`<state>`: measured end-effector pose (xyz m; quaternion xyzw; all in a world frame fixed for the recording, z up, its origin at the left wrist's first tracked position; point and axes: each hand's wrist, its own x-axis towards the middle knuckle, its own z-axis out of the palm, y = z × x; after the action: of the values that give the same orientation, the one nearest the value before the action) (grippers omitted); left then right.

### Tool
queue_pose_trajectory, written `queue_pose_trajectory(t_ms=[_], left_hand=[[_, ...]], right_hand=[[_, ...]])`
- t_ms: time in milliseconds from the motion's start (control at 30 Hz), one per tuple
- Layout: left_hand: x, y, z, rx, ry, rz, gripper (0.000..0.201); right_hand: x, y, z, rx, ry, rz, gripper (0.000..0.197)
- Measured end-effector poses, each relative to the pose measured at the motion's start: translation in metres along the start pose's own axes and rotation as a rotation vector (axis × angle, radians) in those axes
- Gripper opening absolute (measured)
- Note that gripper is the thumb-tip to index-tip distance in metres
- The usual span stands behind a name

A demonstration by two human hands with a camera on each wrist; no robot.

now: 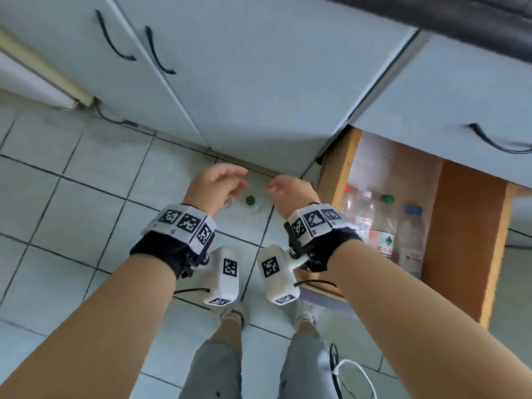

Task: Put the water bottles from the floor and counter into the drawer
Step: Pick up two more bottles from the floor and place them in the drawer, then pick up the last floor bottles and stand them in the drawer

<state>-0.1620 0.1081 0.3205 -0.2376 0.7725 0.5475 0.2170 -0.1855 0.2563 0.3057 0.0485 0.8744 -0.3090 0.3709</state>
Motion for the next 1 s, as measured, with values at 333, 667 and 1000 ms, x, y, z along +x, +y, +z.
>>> queue_pose_trajectory(t_ms=[333, 667, 1000], left_hand=[[0.113, -0.152, -0.052, 0.268, 0.042, -0.177, 0.031], [0.232, -0.275, -0.019, 0.677, -0.180, -0.199, 0.052], [0.227, -0.276, -0.015, 0.878, -0.224, -0.189, 0.026]], right_hand=[[0.136, -0.004, 0.143, -0.031, -0.118, 0.250, 0.037], [0.245, 0.061, 0.217, -0.177, -0.162, 0.290, 0.053], [0.227, 0.086, 0.220, -0.124, -0.139, 0.208, 0.026]])
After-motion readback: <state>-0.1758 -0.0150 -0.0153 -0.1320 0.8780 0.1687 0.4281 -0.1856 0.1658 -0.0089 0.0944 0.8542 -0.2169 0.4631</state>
